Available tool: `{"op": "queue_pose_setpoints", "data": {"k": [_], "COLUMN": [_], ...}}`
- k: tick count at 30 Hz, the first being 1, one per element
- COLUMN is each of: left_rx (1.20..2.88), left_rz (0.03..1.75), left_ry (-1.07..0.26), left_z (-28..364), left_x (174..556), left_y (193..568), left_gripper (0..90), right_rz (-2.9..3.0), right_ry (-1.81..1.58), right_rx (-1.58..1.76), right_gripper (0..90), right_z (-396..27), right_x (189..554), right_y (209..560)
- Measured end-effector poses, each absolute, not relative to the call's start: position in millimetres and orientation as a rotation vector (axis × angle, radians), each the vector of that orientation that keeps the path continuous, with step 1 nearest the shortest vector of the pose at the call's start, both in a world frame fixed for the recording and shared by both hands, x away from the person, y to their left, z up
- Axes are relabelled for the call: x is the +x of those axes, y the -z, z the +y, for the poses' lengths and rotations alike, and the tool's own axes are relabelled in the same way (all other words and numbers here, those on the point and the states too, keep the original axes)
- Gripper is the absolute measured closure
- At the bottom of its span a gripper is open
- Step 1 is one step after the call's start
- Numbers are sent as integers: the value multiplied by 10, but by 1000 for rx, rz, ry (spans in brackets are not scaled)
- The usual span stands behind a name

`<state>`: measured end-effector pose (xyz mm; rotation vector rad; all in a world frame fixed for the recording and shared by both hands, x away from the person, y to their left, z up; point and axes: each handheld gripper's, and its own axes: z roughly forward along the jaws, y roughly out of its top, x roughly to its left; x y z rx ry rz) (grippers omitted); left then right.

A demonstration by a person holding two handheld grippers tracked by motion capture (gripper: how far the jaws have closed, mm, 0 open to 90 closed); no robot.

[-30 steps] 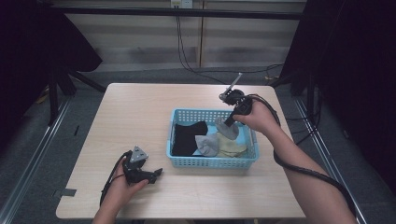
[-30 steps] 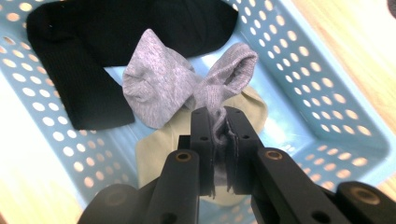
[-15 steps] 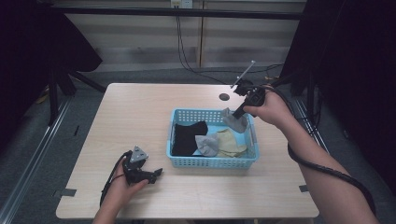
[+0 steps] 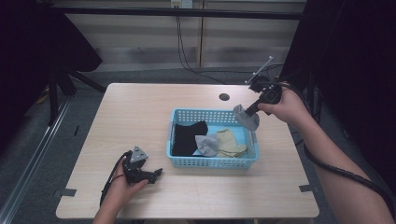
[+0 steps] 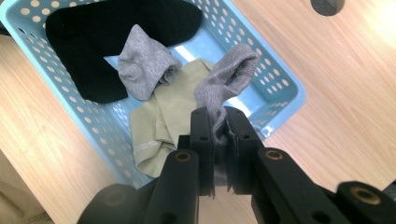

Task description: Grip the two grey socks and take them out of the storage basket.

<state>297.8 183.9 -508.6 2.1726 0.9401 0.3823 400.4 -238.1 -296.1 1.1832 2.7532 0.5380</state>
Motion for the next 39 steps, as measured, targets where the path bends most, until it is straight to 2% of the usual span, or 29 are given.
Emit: {"op": "queue_pose_setpoints", "data": {"k": [21, 39], "left_rx": [2172, 2169], "left_rz": [940, 940], "left_ry": [-382, -384], "left_z": [1839, 1838], "left_x": [2978, 2978], "left_y": [5086, 5089], "left_gripper": [146, 146], "right_rz": [2655, 2649], "right_ry": [-549, -508], "right_rx": [1317, 1402], "right_gripper": [829, 826], "right_z": [-2984, -3163], "right_x": [3938, 3980], "right_y": [2928, 3398]}}
